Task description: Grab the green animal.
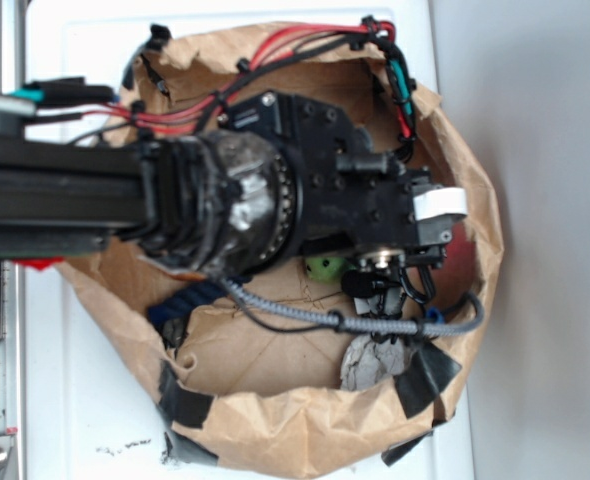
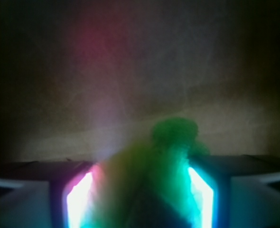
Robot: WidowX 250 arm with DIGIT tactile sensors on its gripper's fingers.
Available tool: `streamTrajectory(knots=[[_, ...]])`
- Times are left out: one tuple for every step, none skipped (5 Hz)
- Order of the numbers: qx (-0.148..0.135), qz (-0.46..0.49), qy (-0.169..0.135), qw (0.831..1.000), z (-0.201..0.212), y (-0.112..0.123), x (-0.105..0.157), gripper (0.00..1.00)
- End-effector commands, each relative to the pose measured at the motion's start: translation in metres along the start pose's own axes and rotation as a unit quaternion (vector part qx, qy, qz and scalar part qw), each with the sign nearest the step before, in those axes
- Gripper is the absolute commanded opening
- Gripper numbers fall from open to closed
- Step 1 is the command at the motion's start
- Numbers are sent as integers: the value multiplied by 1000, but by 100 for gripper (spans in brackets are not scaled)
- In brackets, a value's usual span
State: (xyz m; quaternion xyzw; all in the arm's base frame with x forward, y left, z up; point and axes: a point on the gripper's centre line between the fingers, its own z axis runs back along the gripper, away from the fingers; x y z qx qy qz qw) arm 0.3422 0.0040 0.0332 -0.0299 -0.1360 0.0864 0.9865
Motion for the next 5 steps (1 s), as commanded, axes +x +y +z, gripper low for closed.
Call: streamTrajectory(knots=[[-33, 5, -17, 999, 61, -2, 15, 0], [-36, 11, -8, 999, 112, -7, 11, 0], [-24, 8, -14, 1000, 157, -11, 8, 0], [-53, 11, -35, 998, 172, -6, 5, 0], [-44, -11, -59, 997, 175, -6, 1, 0]])
